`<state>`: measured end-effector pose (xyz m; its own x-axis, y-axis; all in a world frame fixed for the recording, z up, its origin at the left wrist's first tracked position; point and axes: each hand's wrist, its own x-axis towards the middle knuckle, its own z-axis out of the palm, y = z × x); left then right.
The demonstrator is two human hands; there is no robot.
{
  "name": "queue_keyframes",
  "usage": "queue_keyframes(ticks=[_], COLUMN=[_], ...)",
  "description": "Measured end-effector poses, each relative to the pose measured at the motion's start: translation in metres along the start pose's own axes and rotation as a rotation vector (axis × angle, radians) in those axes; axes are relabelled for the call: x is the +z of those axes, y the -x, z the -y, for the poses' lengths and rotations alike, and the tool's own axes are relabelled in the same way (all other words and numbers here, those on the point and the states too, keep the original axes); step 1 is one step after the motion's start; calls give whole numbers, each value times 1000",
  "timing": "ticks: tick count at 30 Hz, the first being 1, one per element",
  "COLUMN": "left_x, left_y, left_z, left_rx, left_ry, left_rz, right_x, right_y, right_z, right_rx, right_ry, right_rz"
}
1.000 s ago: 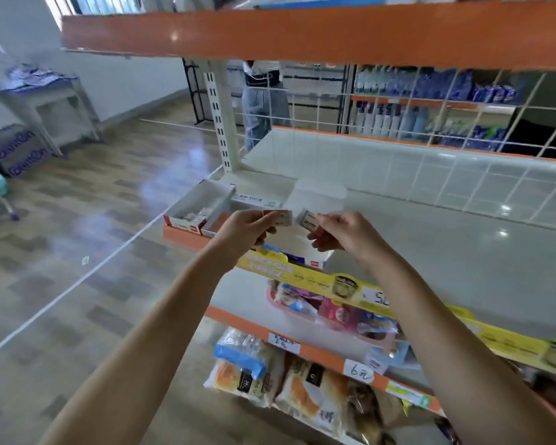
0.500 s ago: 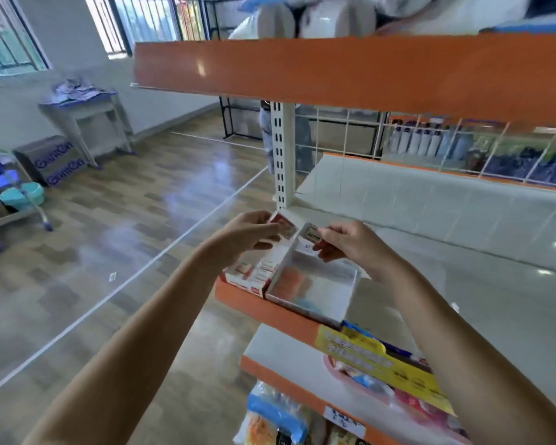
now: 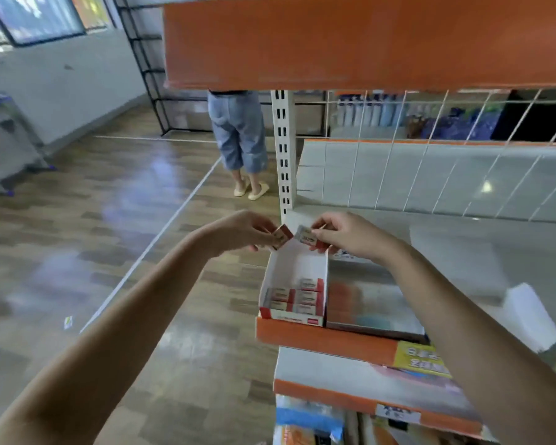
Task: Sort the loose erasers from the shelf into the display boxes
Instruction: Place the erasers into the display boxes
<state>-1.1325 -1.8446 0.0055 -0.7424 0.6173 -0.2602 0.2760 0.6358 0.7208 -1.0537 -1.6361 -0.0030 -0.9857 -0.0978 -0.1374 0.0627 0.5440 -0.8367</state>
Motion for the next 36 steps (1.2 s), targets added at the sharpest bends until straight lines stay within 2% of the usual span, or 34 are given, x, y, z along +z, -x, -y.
queue_keyframes(ticks=[4,12,23,36], left_x=[-20,-34,-31,-30], left_y=[-12,-33,-39,-41], left_z=[15,27,34,32], left_rx=[56,150,280,320], left_ry=[-101,-167,-307,-320], left_rz=[119,245,277,303], right_x=[13,36,66,77], right_y=[-8,-11,-14,-20], right_z=[10,21,16,13], right_rx=[82,217,262,274], right_ry=[150,295,407,556], right_rz=[15,31,108,58])
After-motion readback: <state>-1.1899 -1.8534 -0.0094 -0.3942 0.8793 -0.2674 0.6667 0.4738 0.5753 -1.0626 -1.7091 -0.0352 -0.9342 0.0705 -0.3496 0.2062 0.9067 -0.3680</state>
